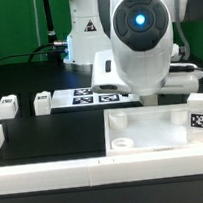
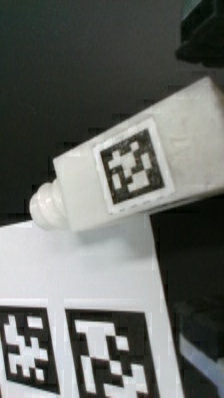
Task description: Assemble square table
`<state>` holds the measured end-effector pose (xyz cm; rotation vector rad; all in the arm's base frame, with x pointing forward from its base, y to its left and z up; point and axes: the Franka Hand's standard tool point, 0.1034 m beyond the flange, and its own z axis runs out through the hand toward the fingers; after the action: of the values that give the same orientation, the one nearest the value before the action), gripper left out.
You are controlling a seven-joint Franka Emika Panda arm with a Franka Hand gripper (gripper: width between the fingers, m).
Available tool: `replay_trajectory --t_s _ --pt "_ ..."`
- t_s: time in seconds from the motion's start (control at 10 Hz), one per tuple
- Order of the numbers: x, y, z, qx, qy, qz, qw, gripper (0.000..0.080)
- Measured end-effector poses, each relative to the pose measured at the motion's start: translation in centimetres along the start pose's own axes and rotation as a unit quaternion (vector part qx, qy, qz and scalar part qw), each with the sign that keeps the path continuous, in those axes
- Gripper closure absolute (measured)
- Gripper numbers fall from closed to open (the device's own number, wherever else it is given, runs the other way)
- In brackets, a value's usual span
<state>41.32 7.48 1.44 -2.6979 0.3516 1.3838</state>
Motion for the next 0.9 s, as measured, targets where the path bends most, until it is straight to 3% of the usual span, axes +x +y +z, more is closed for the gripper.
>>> replay_trajectory --t_s 0.6,0.7,0.8,0.9 --pt "0.4 -0.3 1.3 -0.002 0.012 0.000 1.000 0.0181" --pt "0.4 -0.2 1.3 -0.002 0.012 0.000 1.000 0.0364" --pt "0.4 -0.2 1.2 -0.002 0.012 0.000 1.000 0.0364" --pt "0.5 -0.2 1.1 -0.001 0.013 0.000 1.000 0.0517"
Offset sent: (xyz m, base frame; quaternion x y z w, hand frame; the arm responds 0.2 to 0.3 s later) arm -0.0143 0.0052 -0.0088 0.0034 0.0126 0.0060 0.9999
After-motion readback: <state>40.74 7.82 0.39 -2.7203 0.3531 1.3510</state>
